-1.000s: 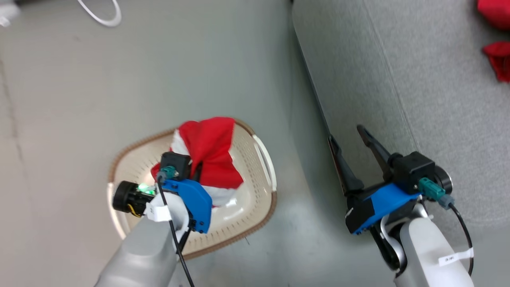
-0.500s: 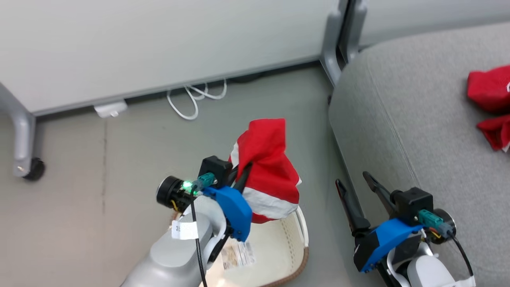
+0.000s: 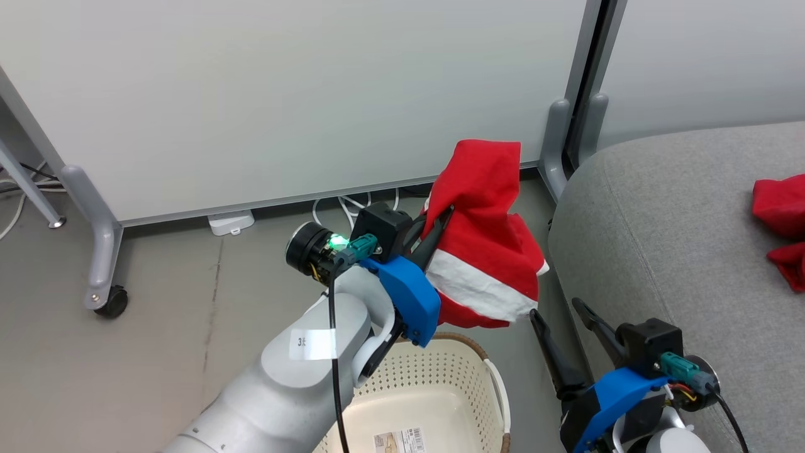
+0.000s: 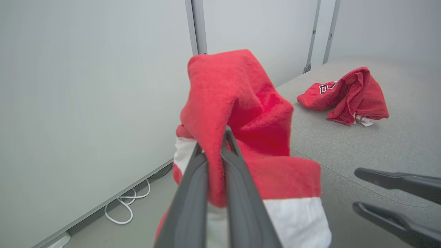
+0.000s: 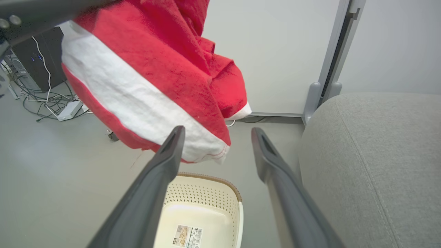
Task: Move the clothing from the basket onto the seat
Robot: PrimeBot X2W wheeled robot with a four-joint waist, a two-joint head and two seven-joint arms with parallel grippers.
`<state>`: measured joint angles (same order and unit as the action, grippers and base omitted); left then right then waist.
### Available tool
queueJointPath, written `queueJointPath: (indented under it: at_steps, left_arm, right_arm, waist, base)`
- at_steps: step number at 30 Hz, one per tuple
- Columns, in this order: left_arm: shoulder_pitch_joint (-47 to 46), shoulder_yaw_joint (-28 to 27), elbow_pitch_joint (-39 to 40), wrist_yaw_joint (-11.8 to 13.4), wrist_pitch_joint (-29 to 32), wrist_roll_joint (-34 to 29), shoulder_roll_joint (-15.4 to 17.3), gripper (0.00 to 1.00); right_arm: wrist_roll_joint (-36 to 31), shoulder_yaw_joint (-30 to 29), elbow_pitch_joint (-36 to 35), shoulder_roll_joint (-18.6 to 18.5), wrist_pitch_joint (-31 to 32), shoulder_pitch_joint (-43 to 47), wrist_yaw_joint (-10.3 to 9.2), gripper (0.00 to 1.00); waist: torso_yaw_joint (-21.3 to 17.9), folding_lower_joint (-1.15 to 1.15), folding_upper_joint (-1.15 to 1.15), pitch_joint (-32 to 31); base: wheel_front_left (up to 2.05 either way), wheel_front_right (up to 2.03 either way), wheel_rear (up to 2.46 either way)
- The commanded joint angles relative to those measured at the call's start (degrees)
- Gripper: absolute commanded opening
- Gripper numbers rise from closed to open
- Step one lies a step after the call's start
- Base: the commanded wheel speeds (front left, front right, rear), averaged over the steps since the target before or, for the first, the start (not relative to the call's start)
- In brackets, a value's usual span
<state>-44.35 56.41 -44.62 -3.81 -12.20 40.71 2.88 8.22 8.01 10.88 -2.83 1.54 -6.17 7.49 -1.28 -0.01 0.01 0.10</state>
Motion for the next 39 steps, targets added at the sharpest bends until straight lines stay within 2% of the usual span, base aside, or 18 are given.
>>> queueJointPath:
  at_steps: [1,15,26,35,39]
  left_arm:
    - [-1.1,0.5,0.3,0.4,-0.3,0.6,0.0,0.00]
    - [-3.1,4.8,0.2,1.7,-0.9,4.2,0.0,0.00]
    - [-4.0,8.1,1.3,1.9,-1.6,6.2,0.0,0.00]
    - [-5.2,10.7,3.3,2.2,-2.1,7.5,0.0,0.00]
    - [-5.6,11.8,3.8,2.2,-2.2,8.0,0.0,0.00]
  right_arm:
    - [0.3,0.1,-0.3,-0.1,0.2,1.1,0.01,1.00]
    - [1.0,1.0,-0.7,-0.1,0.8,0.9,0.02,1.00]
    - [3.6,3.3,3.3,-1.5,1.9,-5.1,0.02,1.00]
    - [8.6,7.8,8.8,-4.4,2.4,-10.3,0.02,1.00]
    - [11.7,11.9,10.1,-6.0,2.4,-12.3,0.02,1.00]
  waist:
    - [0.2,0.01,-0.01,-0.3]
    - [0.3,0.01,-0.01,-0.1]
    - [0.9,0.01,-0.01,0.3]
    - [2.2,0.01,-0.01,1.5]
    - [2.6,0.01,-0.01,1.8]
  base:
    - [0.00,0.00,0.00]
    - [0.00,0.00,0.00]
    - [0.00,0.00,0.00]
    - [0.00,0.00,0.00]
    - [0.00,0.00,0.00]
